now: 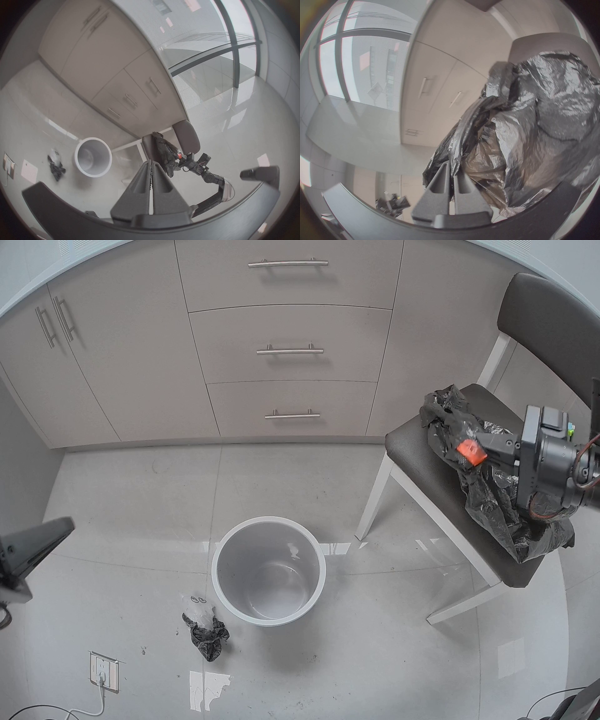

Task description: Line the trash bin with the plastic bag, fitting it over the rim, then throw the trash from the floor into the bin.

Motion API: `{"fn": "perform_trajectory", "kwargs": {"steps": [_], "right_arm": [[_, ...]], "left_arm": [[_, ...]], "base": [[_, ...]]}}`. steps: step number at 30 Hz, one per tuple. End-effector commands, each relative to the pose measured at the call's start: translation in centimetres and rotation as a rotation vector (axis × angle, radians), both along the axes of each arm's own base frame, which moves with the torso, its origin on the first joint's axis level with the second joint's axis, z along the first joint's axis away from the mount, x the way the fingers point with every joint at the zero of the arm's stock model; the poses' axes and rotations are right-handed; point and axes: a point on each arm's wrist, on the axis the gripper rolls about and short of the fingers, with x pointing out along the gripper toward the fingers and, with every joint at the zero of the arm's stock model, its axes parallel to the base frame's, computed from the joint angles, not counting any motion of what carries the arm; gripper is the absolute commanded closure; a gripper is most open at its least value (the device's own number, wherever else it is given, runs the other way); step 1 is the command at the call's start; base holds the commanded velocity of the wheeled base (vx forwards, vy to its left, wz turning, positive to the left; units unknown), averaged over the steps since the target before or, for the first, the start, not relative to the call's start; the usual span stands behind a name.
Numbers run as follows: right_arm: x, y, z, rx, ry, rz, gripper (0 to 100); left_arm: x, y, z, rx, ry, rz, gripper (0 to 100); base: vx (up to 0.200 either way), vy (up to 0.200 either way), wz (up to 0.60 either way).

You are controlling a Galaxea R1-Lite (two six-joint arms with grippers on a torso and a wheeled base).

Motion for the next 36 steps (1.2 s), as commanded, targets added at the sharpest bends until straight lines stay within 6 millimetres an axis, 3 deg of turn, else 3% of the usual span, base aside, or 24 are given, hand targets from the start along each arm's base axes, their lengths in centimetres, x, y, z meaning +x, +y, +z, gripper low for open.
{"fn": "perform_trajectory", "kwargs": {"steps": [1,3,10,18,26,31,36], "right_arm": [[-4.6,0.4,4.4,0.088,-0.121,0.147,100],[-5.7,0.4,4.8,0.082,-0.13,0.175,100],[-8.0,0.8,5.2,0.022,-0.175,0.268,100],[-9.2,1.2,4.9,-0.068,-0.197,0.342,100],[-10.5,1.5,7.2,-0.076,-0.218,0.405,100],[-10.9,1.4,8.3,-0.102,-0.245,0.419,100],[-11.3,1.3,8.7,-0.101,-0.247,0.437,100]], "left_arm": [[7.4,-3.2,0.1,-0.051,0.18,-0.126,100],[9.2,-4.0,-0.1,-0.1,0.232,-0.136,100],[12.2,-5.1,-1.0,-0.16,0.279,-0.142,100],[13.6,-6.9,-1.0,-0.21,0.353,-0.188,100],[16.3,-10.3,-3.2,-0.166,0.453,-0.253,100],[16.6,-13.0,-4.3,-0.134,0.493,-0.322,100],[16.7,-13.8,-4.4,-0.13,0.5,-0.34,100]], "base": [[0.0,0.0,0.0],[0.0,0.0,0.0],[0.0,0.0,0.0],[0.0,0.0,0.0],[0.0,0.0,0.0],[0.0,0.0,0.0],[0.0,0.0,0.0]]}}
